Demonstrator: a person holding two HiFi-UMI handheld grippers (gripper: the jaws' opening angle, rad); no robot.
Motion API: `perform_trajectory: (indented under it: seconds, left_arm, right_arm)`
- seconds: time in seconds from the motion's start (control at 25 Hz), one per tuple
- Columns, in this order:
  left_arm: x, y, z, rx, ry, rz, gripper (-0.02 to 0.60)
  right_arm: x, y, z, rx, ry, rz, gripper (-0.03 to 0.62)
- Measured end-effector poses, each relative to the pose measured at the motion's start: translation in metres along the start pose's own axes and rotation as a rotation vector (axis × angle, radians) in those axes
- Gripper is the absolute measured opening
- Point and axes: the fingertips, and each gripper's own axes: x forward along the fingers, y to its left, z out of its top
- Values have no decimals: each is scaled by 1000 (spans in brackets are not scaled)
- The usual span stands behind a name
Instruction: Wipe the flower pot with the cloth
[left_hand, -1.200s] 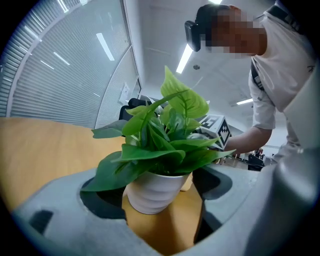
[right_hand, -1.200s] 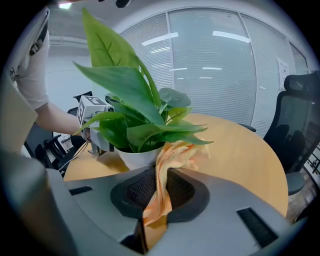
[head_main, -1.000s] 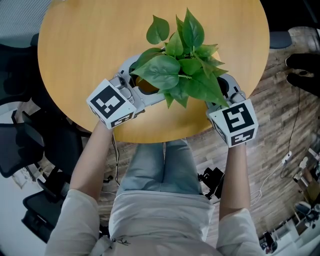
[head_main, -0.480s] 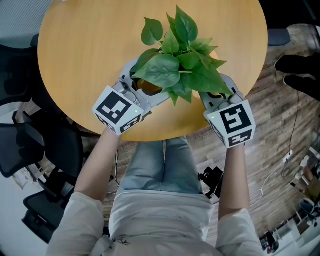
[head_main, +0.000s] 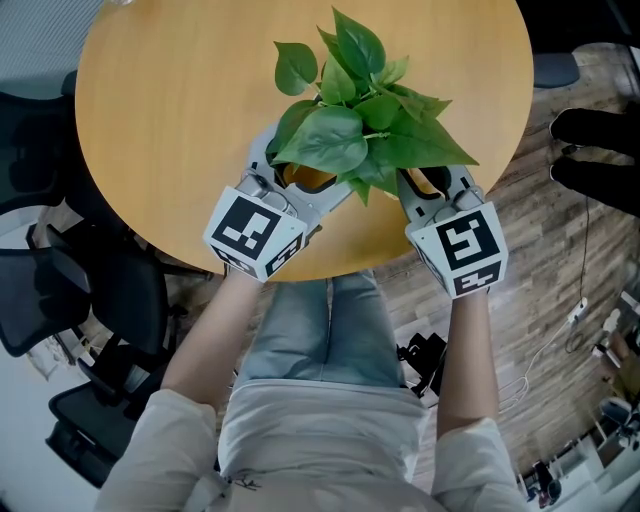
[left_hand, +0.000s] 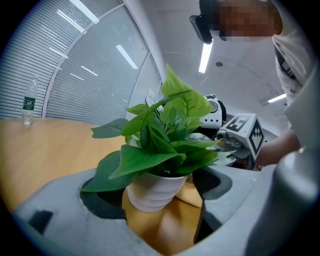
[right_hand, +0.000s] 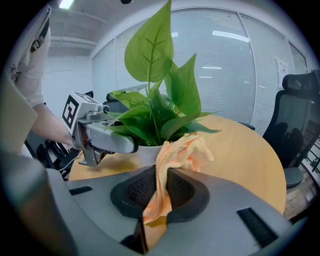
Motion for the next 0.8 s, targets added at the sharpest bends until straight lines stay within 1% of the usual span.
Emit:
perform_trajectory:
  seconds: [0.8]
  left_arm:
    - [7,-9,0,-53,-11,170,422]
  right_arm:
    - [-9,15,-8,-9,6,33,44]
